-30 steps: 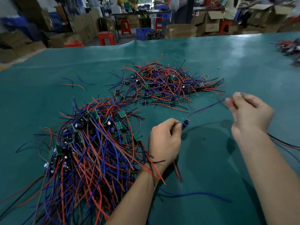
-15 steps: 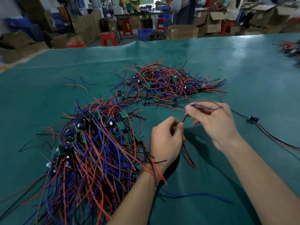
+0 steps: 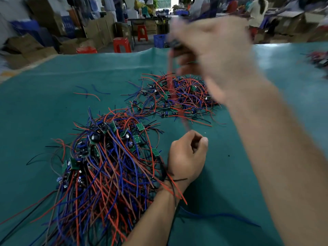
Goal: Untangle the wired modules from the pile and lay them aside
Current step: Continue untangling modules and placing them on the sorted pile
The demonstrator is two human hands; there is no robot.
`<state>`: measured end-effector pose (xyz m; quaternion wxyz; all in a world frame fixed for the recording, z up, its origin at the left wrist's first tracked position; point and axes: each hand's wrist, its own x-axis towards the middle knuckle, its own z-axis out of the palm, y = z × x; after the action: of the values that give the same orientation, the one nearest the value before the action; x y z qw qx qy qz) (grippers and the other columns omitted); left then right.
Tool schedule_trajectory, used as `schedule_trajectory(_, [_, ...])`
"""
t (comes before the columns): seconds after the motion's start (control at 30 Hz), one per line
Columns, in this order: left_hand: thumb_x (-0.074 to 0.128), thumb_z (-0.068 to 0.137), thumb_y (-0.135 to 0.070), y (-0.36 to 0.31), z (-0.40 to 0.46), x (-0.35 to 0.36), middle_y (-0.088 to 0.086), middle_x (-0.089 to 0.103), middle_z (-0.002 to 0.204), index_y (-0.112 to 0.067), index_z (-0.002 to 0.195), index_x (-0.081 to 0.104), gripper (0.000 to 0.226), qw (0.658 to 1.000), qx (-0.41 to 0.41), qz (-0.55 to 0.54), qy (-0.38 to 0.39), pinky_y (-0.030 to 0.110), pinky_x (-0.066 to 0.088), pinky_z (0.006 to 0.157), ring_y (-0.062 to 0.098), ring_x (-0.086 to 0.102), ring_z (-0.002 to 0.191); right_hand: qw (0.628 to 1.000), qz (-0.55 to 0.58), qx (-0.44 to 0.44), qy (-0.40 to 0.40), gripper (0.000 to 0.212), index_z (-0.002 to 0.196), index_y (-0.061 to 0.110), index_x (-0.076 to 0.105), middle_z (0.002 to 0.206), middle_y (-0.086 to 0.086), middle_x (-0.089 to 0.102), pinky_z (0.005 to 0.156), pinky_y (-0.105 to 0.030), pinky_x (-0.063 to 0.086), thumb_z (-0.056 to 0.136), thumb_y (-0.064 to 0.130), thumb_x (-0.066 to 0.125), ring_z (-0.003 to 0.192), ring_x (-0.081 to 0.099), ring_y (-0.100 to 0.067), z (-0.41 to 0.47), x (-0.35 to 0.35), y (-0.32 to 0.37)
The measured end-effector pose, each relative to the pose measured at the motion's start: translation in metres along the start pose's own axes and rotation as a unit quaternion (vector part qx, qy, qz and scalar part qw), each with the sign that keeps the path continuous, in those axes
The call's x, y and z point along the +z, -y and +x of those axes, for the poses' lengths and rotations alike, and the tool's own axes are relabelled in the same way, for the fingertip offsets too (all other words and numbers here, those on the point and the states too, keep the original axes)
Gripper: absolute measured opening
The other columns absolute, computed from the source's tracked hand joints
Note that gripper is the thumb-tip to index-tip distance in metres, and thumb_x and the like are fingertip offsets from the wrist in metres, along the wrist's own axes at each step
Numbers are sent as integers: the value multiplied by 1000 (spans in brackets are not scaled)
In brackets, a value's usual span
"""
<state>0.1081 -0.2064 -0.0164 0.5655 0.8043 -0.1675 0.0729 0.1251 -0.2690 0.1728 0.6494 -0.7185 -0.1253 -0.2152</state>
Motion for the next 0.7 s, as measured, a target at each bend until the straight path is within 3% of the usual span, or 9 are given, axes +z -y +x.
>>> schedule_trajectory(0.07, [64,92,-24,-1,1,1,0,70,68,-14,81,63,15,1000,-8,3,-12,29,51,64,12,63,62,980,-125,59,141,40,93,-5,73,72,-7,76,50,-28,55,95,34,72,58,67,-19,12,30,-7])
schedule_trajectory(0.13, [64,92,-18,0,2,1,1,69,68,-13,82,64,11,1000,-14,-10,-22,32,51,65,15,64,63,922,-285,97,242,30,97,0,76,79,-7,77,53,-27,56,92,30,74,67,71,-20,24,38,-33])
schedule_trajectory(0.2, [63,92,-16,2,3,0,2,69,70,-13,83,64,9,1000,-13,-14,-24,36,52,68,19,65,67,865,-435,77,236,16,99,14,79,91,-9,77,68,-29,60,86,15,70,84,73,-26,32,22,-63])
schedule_trajectory(0.27, [63,90,-16,2,3,0,-2,69,71,-15,84,64,6,1000,-8,0,-26,30,50,68,12,63,66,810,-547,94,190,30,104,21,78,110,-13,75,91,-36,58,81,9,64,102,71,-30,32,-4,-91])
schedule_trajectory(0.37, [64,87,-13,2,2,-1,-7,65,67,-16,85,65,4,999,-7,-1,-31,13,41,58,0,56,57,761,-609,132,179,35,110,22,76,118,-12,70,93,-41,56,80,8,68,106,67,-32,18,-37,-127])
schedule_trajectory(0.5, [63,85,-12,2,2,-1,-6,66,68,-15,85,65,4,999,-9,8,-35,19,43,60,4,57,60,786,-595,102,133,24,110,27,77,105,-6,63,89,-39,52,87,20,78,106,64,-35,6,-58,-150])
schedule_trajectory(0.6, [62,85,-11,2,2,-1,-5,67,69,-16,86,64,5,999,-11,3,-44,22,45,62,5,58,60,834,-549,51,40,23,107,24,80,89,-1,53,83,-33,45,84,21,80,98,63,-34,2,-71,-147])
schedule_trajectory(0.7, [58,88,-17,3,3,0,-3,70,71,-18,88,61,3,999,-18,-15,-49,31,52,67,10,63,64,866,-496,17,-64,23,103,24,81,91,-5,57,78,-32,42,79,23,83,85,62,-32,-16,-86,-133])
